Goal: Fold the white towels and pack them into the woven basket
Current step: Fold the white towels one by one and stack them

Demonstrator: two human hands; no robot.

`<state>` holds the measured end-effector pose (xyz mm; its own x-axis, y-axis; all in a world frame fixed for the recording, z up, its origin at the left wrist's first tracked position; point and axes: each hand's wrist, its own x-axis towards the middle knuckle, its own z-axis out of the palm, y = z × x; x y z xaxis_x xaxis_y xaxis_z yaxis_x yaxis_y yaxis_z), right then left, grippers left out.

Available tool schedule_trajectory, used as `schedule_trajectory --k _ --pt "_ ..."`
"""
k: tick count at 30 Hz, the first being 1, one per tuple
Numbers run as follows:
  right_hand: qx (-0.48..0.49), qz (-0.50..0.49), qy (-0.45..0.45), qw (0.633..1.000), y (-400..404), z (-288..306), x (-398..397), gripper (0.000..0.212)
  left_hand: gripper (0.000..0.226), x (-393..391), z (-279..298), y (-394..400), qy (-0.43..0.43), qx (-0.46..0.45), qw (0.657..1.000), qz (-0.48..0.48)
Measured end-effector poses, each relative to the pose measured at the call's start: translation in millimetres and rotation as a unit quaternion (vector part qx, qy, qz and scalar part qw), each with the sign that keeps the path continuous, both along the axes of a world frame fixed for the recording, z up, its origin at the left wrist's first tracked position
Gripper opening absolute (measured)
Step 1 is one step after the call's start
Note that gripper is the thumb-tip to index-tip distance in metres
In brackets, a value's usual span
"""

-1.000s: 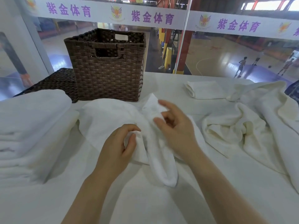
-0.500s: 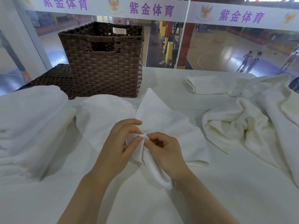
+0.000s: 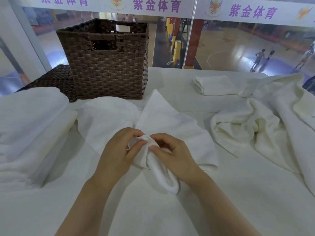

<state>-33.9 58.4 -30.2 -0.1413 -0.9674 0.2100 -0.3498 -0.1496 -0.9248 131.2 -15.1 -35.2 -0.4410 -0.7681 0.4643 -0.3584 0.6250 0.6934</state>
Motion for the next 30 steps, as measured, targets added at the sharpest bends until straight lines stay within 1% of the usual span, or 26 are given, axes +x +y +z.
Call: schedule_trajectory --k 1,3,6,8,10,11,13,14,15,16,18,20,22,25,27,28,30 --pt "-0.016 -0.004 0.075 0.997 2 2 -8 0.012 0.011 0 1 1 0.018 0.01 1.0 0.013" --pt "-0.045 -0.017 0.203 0.978 7 0 -26 0.01 0.01 1 2 1 0.056 0.035 0.997 0.031" --pt "-0.034 -0.065 0.308 0.949 24 -12 -52 0.024 0.021 -1 5 2 0.092 0.055 0.993 0.04" --pt "-0.043 -0.102 0.346 0.932 38 -21 -65 0.03 0.022 -3 12 5 0.11 0.045 0.992 0.042" --pt "-0.077 -0.147 0.352 0.921 51 -26 -70 0.036 0.017 -5 21 7 0.128 0.031 0.99 0.049" --pt "-0.114 -0.179 0.356 0.91 56 -27 -71 0.036 0.014 -6 27 6 0.135 0.023 0.989 0.055" --pt "-0.217 -0.233 0.39 0.864 65 -27 -71 0.026 0.006 -9 40 4 0.133 -0.001 0.989 0.069" --pt "-0.258 -0.233 0.408 0.844 69 -28 -68 0.021 0.005 -10 47 3 0.129 -0.014 0.989 0.075" --pt "-0.285 -0.208 0.425 0.834 72 -29 -63 0.019 0.005 -12 56 3 0.128 -0.027 0.988 0.077" --pt "-0.297 -0.168 0.439 0.831 74 -30 -58 0.019 0.005 -14 65 3 0.132 -0.038 0.988 0.075" --pt "-0.275 -0.097 0.457 0.841 76 -34 -46 0.023 0.005 -17 84 3 0.137 -0.061 0.986 0.068" --pt "-0.202 -0.048 0.452 0.867 73 -35 -33 0.039 0.006 -20 102 2 0.139 -0.077 0.985 0.066" --pt "-0.138 -0.013 0.451 0.881 68 -33 -22 0.054 0.007 -21 117 1 0.142 -0.083 0.984 0.073" --pt "-0.096 0.018 0.442 0.892 61 -26 -4 0.064 0.007 -21 134 2 0.152 -0.086 0.981 0.084" --pt "-0.086 0.019 0.446 0.89 57 -23 9 0.066 0.005 -21 142 1 0.163 -0.087 0.978 0.093" --pt "-0.08 0.016 0.463 0.883 55 -24 14 0.067 0.004 -21 145 0 0.166 -0.089 0.977 0.098" --pt "-0.068 0.009 0.529 0.846 51 -29 22 0.068 0.002 -20 151 -2 0.169 -0.088 0.976 0.107"
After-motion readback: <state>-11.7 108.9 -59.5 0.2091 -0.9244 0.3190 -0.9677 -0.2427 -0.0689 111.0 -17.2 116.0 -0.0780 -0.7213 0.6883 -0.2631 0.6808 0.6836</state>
